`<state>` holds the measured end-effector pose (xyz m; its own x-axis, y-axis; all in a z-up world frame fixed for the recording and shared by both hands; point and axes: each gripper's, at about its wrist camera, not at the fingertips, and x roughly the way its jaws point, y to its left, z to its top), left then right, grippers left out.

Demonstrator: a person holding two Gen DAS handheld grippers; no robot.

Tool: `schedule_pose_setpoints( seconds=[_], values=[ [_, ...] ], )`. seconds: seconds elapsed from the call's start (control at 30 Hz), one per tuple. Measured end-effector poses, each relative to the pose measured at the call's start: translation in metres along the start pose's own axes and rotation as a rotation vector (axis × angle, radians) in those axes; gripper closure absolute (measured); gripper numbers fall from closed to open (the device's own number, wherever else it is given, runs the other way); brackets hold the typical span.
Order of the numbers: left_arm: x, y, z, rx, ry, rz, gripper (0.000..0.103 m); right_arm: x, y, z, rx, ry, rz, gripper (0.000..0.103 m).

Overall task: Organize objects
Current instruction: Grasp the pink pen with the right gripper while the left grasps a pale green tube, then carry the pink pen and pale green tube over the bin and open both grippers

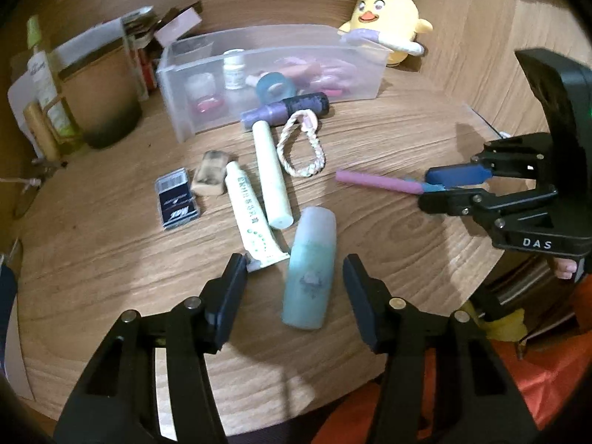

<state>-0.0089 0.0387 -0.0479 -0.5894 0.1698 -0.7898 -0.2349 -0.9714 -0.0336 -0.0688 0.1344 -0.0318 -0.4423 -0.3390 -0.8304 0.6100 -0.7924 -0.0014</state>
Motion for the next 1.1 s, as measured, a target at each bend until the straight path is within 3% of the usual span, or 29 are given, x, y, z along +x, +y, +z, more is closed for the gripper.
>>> schedule_pose_setpoints(
  seconds=[0.17, 0.27, 0.3, 0.33, 0.6, 1.1],
  values=[
    [0.006, -0.011, 0.004, 0.035, -0.028, 0.01, 0.052, 0.004, 0.005, 0.002, -0.007, -0.024, -0.005, 0.075],
    [0.004, -0.013, 0.004, 0.041, -0.034, 0.005, 0.072, 0.002, 0.004, -0.002, 0.002, -0.028, -0.008, 0.086],
    [0.004, -0.014, 0.005, 0.042, -0.033, 0.006, 0.085, 0.001, 0.003, -0.003, 0.008, -0.027, -0.006, 0.088],
    [0.004, -0.013, 0.005, 0.04, -0.03, 0.002, 0.089, -0.001, 0.001, -0.004, 0.022, -0.029, -0.003, 0.088],
    [-0.002, -0.001, 0.008, -0.03, -0.042, -0.023, 0.089, -0.021, -0.014, 0.0, 0.087, -0.1, -0.032, 0.091],
    [-0.047, 0.042, 0.069, -0.114, -0.26, 0.043, 0.089, -0.049, -0.048, 0.056, 0.144, -0.28, -0.112, 0.093]
  ],
)
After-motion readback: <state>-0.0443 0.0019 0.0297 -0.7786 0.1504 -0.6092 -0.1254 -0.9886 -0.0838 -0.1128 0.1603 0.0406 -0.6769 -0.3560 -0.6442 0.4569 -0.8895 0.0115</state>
